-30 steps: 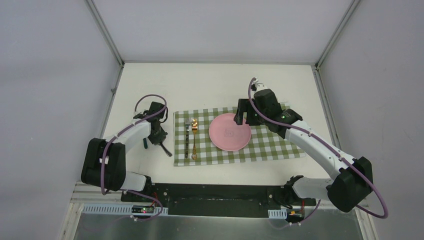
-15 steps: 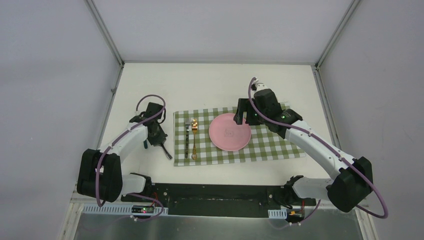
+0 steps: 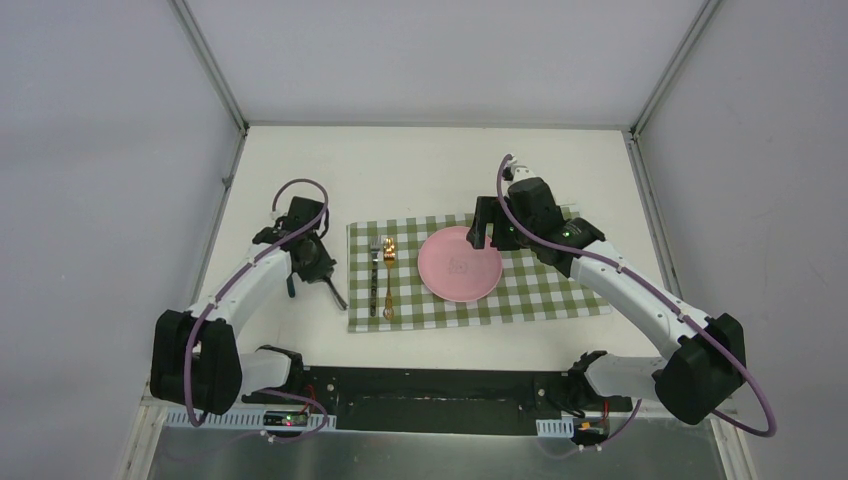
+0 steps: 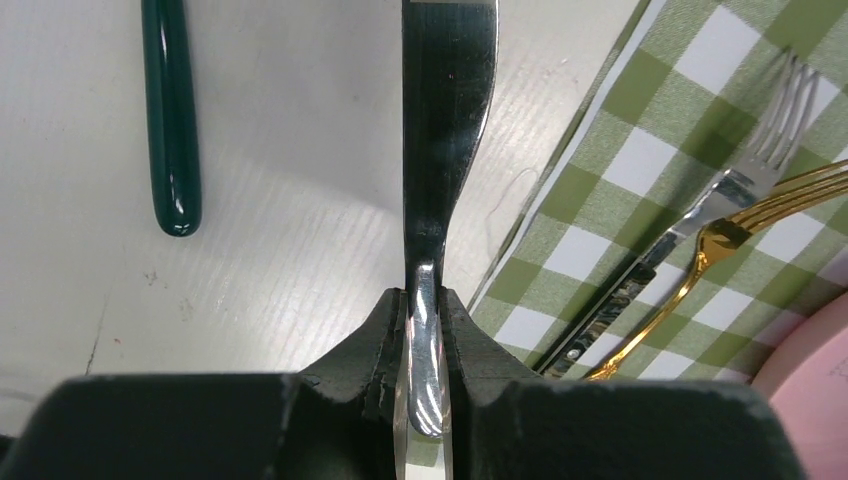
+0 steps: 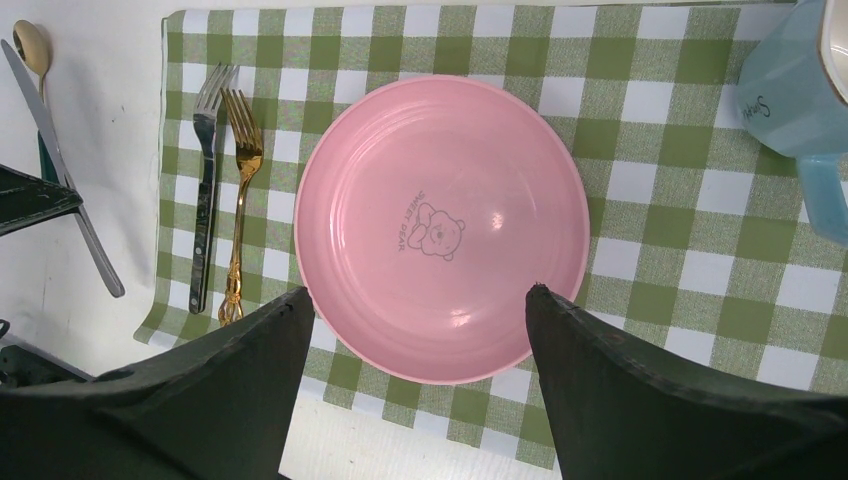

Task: Set the dinner table for one person
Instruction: Pick up the knife at the corner of the board, then place the knife on the napkin.

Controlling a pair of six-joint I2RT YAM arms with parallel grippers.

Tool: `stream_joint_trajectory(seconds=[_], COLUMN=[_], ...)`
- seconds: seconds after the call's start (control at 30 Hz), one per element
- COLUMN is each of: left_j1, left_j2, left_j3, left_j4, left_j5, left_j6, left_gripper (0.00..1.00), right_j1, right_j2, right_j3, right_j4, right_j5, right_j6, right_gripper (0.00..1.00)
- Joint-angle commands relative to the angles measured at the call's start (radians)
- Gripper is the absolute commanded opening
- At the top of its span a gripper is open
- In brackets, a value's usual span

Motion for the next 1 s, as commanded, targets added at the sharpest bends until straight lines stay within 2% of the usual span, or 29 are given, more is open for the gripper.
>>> stream_joint_trajectory(seconds=[0.0, 0.5, 0.77, 0.97], left_j1=[-0.028, -0.319, -0.419, -0.439], left_j2=[-0.002, 0.261, 0.373, 0.392], left_j3=[0.07, 0.275, 0.408, 0.403], left_j4=[0.004, 0.078, 0.084, 0.071], left_j5=[0.034, -0.009, -0.013, -0.067], left_j6=[0.013, -0.071, -0.09, -0.088], left_gripper=[0.0, 0.0, 0.0, 0.0], right_j1=[0.006, -0.001, -0.033, -0.04], right_j2=[-0.01, -0.016, -0.03, -0.032], right_j3=[0.008, 0.034, 0.037, 0.022], right_j4=[0.044, 0.0, -0.02, -0.02], right_j5=[-0.003, 0.044, 0.04, 0.025], right_j6=[0.007, -0.023, -0.035, -0.037], right_gripper=[0.82, 0.82, 0.82, 0.82])
